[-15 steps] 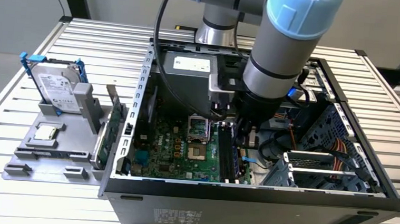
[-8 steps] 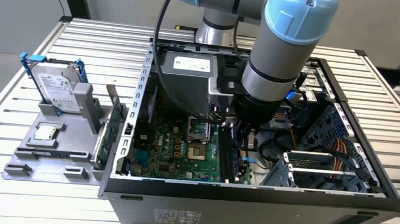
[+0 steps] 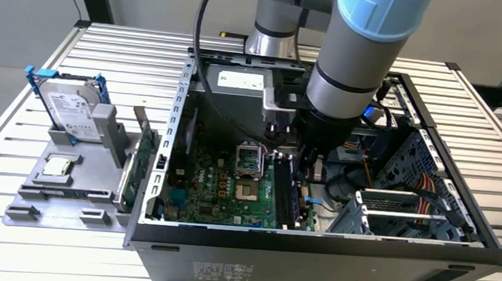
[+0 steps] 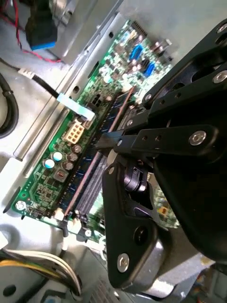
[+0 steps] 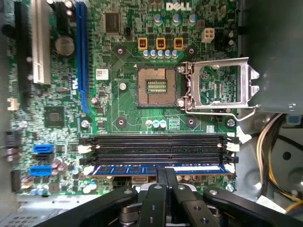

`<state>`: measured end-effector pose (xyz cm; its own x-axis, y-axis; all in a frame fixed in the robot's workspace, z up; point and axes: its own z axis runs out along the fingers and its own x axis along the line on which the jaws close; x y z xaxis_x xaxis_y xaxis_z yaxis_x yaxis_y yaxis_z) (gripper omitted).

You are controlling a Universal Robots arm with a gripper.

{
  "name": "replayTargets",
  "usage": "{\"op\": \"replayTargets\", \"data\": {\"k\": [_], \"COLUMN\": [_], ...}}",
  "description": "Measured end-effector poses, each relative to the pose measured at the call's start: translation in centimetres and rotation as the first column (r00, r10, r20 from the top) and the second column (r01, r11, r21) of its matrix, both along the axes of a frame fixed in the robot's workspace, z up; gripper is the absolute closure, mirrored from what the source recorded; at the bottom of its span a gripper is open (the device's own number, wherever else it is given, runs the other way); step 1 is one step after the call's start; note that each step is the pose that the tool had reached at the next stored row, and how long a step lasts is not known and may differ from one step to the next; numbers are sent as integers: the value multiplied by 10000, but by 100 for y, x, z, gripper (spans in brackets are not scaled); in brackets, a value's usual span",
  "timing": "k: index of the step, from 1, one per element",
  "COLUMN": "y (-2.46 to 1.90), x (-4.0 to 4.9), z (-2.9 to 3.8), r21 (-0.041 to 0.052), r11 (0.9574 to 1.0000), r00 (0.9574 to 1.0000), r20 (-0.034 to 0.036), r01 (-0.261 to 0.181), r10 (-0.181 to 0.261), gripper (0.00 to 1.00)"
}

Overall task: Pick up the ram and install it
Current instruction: 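Press down the ram until it locks into place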

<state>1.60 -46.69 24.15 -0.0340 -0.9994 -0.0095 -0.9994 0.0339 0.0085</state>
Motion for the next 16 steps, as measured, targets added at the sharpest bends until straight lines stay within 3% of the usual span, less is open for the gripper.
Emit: {"op": "replayTargets", "data": {"k": [9, 13, 16], "y": [0, 0, 0], "x": [0, 0, 0], "z": [408, 564, 645], "r21": [-3, -1, -2], "r11": [10000, 10000, 10000], "r00": [10000, 10000, 10000], "r20": [-3, -2, -2], "r01": [0, -1, -1], "r10": [0, 1, 1], "gripper": [100, 100, 100]}}
